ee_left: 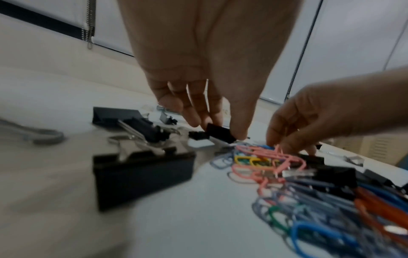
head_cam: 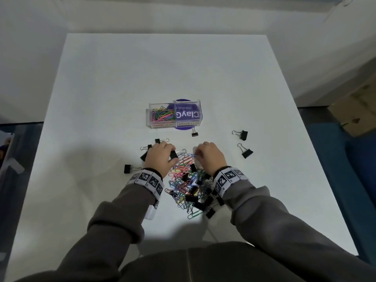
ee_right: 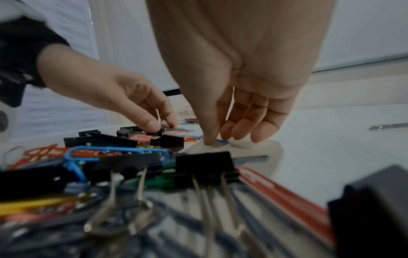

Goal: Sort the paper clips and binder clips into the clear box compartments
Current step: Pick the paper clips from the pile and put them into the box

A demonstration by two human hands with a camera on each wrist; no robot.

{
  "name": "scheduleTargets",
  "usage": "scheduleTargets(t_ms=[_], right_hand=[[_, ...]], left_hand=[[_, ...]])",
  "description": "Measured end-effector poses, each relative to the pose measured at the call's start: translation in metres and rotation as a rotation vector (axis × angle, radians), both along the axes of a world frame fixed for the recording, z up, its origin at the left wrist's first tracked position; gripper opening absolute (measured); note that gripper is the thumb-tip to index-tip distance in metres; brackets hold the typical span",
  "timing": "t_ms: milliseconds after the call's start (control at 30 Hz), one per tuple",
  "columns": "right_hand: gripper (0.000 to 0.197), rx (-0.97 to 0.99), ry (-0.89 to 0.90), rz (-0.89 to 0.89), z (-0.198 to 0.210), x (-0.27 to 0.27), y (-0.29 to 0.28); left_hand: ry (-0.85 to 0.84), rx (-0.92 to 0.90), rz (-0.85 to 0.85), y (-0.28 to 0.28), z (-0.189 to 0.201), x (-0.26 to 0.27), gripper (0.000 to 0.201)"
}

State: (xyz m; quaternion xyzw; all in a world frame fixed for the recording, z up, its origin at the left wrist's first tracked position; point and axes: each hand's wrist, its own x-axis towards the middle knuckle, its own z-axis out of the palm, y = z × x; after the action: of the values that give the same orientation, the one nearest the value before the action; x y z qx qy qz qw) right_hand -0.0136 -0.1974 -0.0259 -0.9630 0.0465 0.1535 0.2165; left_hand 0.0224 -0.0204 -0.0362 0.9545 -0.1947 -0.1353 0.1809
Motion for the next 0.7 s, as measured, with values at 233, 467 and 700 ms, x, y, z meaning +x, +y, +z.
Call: scheduleTargets(t_ms=[233, 467, 700], right_hand=[[0.011, 0.097, 0.035, -0.056, 0.004, 0.001, -0.005], [0.041, 0.014, 0.010, 0.186, 0.011, 0.021, 0.015], [0.041, -0.034, 0.081, 0.388, 0.011, 0.014, 0.016]], left_hand=[[-0.078, 0.023, 0.127, 0.031, 0.007, 0.014, 0.040], [-0.015, 0.095, -0.132, 0.023, 0.006, -0.014, 0.034], [-0.002, 0.112, -0.127, 0.014, 0.000, -0.023, 0.033]])
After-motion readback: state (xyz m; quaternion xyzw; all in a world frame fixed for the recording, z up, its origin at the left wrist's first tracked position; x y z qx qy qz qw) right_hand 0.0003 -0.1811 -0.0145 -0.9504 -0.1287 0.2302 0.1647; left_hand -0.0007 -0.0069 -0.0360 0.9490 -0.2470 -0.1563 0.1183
